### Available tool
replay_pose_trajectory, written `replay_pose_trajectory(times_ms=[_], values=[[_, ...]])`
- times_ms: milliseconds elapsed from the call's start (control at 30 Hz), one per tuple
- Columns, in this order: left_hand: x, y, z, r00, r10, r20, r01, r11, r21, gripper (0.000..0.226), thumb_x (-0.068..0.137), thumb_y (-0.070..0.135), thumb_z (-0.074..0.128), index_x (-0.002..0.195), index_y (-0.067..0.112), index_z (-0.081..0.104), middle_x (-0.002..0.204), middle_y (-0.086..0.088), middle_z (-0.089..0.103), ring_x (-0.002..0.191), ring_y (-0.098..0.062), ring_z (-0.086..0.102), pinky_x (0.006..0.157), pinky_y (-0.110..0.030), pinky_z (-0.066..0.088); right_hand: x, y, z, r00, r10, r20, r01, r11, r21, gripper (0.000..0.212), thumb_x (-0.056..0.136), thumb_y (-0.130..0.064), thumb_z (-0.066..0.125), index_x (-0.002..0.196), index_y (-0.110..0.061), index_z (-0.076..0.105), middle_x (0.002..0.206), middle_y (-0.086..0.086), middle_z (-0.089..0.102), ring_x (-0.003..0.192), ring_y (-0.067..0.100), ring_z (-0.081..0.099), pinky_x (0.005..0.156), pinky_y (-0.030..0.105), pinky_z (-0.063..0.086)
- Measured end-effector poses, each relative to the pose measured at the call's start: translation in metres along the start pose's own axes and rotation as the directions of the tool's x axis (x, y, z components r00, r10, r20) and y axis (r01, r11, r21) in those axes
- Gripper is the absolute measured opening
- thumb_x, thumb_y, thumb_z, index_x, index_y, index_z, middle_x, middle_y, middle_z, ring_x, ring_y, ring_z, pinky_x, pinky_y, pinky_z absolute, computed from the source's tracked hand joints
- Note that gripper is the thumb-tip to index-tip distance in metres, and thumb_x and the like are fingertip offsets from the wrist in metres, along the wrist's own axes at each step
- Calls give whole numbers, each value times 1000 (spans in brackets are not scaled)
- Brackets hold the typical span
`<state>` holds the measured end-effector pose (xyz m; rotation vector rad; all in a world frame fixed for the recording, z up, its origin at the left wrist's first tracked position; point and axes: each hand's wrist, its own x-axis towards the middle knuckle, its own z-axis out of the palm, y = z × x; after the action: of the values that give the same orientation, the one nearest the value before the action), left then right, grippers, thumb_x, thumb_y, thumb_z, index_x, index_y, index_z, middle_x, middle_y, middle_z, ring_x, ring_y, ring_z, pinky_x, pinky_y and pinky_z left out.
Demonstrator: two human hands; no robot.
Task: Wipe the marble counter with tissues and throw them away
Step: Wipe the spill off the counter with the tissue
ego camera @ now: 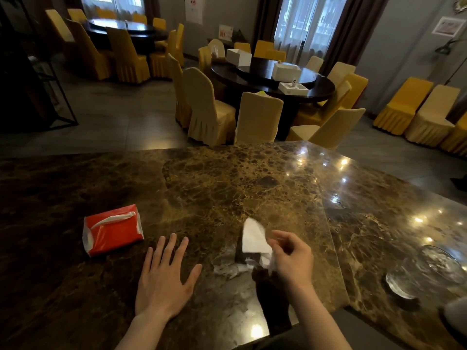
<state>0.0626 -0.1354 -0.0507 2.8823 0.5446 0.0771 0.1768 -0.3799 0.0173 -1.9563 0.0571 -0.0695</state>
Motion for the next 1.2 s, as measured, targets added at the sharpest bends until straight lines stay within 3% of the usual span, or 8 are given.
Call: replay_pose_trajectory(times_ms=[133,200,333,500,600,800,1000,1200], values=[[0,0,0,1000,-4,-6,4,1000,-2,85,86,80,-2,160,37,1,170,6,-4,153,-15,-18,126,-43,-4,-9,5,3,970,-208,128,226,963,-148,28,88,-7,75,108,-26,72,104,-12,70,92,-1,67,79,18,56],[-1,1,0,1000,-4,-11,4,1000,5,85,86,80,-2,160,37,1,170,6,-4,153,-15,-18,126,-43,-3,-13,10,12,914,-318,252,383,881,-277,39,87,-2,72,118,-24,70,121,-6,67,110,8,60,94,31,53],[0,0,1,1000,-11,-12,11,1000,11,84,87,80,0,159,38,0,170,6,-4,153,-15,-18,126,-43,-4,-2,12,22,832,-236,501,519,651,-554,63,86,-4,65,143,-28,53,156,1,41,141,27,32,112,42,37],[0,0,2,1000,-18,-23,18,1000,4,83,88,81,2,159,39,0,170,7,-4,152,-14,-19,126,-42,-5,5,1,28,834,-212,509,514,633,-579,23,96,-20,54,107,-28,72,114,-4,63,109,25,49,84,39,49],[1,0,3,1000,-15,-23,15,1000,2,83,87,81,1,159,39,1,170,7,-4,152,-13,-19,126,-42,-5,5,-8,35,830,-195,522,531,562,-635,24,97,-22,51,91,-26,74,98,-3,61,99,24,51,78,38,49],[1,-1,2,1000,-17,-25,17,1000,-11,85,86,82,2,159,39,3,170,7,-2,153,-13,-18,126,-42,-4,-6,-9,42,789,-247,562,594,538,-598,13,88,-18,67,82,-25,76,85,-5,67,86,21,59,85,33,52],[0,0,1,999,-10,-32,10,1000,-20,84,88,82,4,159,39,5,170,8,-1,153,-13,-17,126,-42,-4,4,1,10,916,-242,321,402,575,-712,20,83,-10,65,91,-28,65,82,-4,67,81,24,61,57,36,44],[0,1,2,999,-10,-31,9,1000,-13,83,88,81,3,159,39,3,170,8,-2,153,-13,-18,126,-42,-6,-4,6,14,911,-222,347,412,529,-742,14,92,-22,61,93,-28,74,91,-7,58,87,17,55,67,30,45]])
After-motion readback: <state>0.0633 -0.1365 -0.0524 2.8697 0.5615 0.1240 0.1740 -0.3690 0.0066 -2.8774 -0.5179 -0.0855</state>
